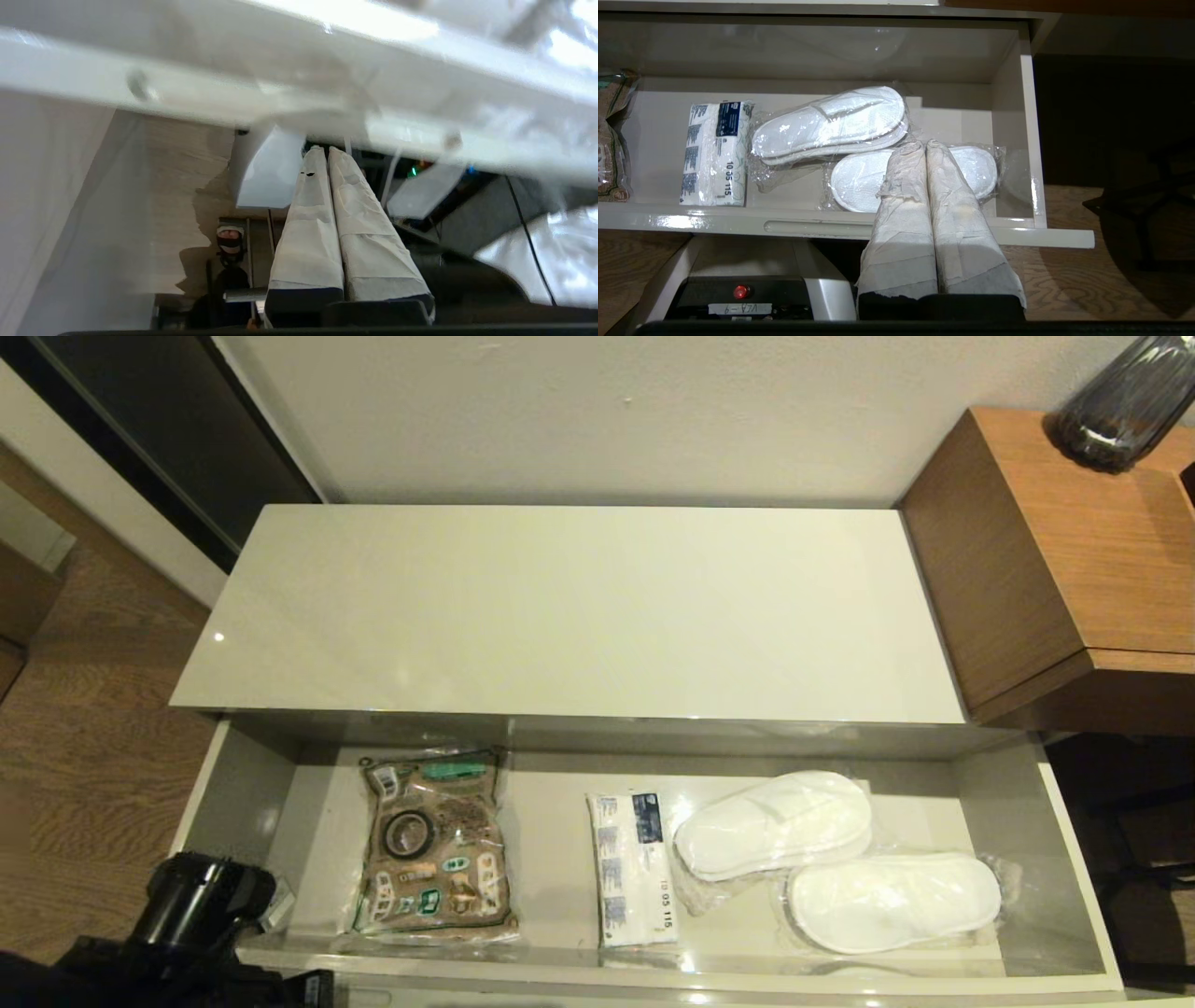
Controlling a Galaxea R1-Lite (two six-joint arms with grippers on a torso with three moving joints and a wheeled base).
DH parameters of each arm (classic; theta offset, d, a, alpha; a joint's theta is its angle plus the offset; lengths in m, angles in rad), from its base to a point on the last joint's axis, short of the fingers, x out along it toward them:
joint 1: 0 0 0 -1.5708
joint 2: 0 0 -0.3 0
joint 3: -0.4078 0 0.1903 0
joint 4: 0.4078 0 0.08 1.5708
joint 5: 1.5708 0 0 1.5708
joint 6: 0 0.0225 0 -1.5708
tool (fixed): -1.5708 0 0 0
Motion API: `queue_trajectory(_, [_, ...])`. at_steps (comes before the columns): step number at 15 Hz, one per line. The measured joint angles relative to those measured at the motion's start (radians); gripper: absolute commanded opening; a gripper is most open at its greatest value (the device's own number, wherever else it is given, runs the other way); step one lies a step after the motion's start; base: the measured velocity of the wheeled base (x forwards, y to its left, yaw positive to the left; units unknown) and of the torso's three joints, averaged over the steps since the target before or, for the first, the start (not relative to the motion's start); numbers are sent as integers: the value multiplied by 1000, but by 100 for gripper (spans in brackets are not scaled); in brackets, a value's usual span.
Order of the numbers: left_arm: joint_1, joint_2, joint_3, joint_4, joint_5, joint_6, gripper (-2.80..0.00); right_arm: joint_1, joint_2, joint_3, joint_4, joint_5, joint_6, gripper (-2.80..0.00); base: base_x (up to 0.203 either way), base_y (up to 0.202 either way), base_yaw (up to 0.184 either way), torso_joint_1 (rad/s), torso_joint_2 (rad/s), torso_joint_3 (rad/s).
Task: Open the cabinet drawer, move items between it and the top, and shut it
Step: Close the drawer
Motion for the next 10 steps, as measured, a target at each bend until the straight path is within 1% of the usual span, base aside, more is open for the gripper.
queue_trajectory(3, [0,46,-25,-2,13,-6,-280,0,0,0,0,0,0,-280,0,0,0,0,0,0])
queue_trajectory(8, [0,90,-46,-74,20,-8,-280,0,0,0,0,0,0,-280,0,0,0,0,0,0])
queue_trajectory(10, [0,97,-72,-84,22,-30,-280,0,0,0,0,0,0,-280,0,0,0,0,0,0])
